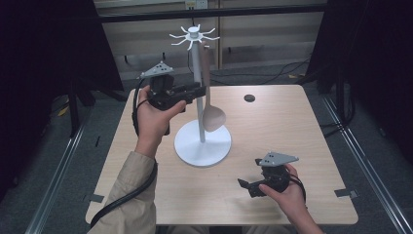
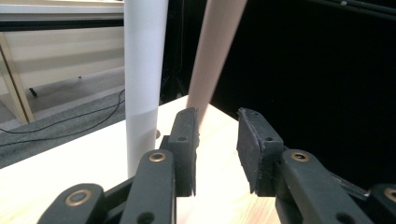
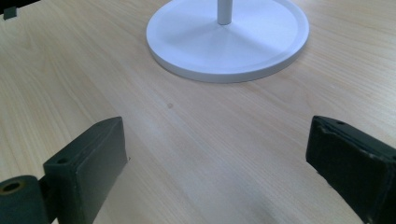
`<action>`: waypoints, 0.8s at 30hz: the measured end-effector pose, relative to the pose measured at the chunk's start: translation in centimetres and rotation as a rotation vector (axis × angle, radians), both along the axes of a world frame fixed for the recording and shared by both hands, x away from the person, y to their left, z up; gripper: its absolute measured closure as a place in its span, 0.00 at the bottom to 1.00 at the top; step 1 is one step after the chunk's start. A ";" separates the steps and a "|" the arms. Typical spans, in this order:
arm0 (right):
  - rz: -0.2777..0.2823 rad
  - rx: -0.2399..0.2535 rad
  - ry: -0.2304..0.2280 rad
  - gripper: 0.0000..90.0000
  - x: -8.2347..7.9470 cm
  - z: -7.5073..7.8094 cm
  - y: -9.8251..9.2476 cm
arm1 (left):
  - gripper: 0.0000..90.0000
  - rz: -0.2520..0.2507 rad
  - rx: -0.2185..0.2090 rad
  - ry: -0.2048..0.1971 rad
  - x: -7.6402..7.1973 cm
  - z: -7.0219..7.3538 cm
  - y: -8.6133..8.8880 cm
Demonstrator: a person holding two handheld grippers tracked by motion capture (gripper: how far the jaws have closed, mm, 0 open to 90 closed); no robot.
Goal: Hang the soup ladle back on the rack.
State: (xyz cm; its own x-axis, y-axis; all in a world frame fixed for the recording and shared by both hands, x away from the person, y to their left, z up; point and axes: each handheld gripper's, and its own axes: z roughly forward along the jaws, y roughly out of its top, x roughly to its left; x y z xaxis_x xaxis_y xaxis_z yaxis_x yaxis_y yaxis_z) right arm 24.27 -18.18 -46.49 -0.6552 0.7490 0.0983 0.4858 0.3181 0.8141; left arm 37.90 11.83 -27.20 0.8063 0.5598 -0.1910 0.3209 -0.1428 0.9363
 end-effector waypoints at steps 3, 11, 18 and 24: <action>0.001 0.002 0.001 0.05 0.0 0.0 0.0 | 0.70 -0.001 -0.002 0.003 -0.1 -0.2 0.1; -0.002 0.002 0.003 0.05 0.0 0.0 -0.1 | 0.47 0.014 0.034 0.008 -1.1 -1.5 1.1; 0.000 0.000 0.001 0.05 0.0 -0.1 0.0 | 0.31 0.047 0.085 0.000 -2.1 -3.3 2.1; -0.001 -0.002 0.002 0.05 0.0 -0.1 0.0 | 0.23 0.050 0.115 -0.003 -2.6 -4.9 2.6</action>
State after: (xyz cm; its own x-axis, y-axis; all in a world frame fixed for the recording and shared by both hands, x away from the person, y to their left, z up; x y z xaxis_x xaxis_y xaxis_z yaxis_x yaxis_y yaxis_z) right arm 24.31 -18.19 -46.58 -0.6540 0.7501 0.0984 0.4881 0.3190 0.8124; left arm 35.29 14.47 -32.06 0.7776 0.6170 -0.1213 0.3277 -0.2330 0.9156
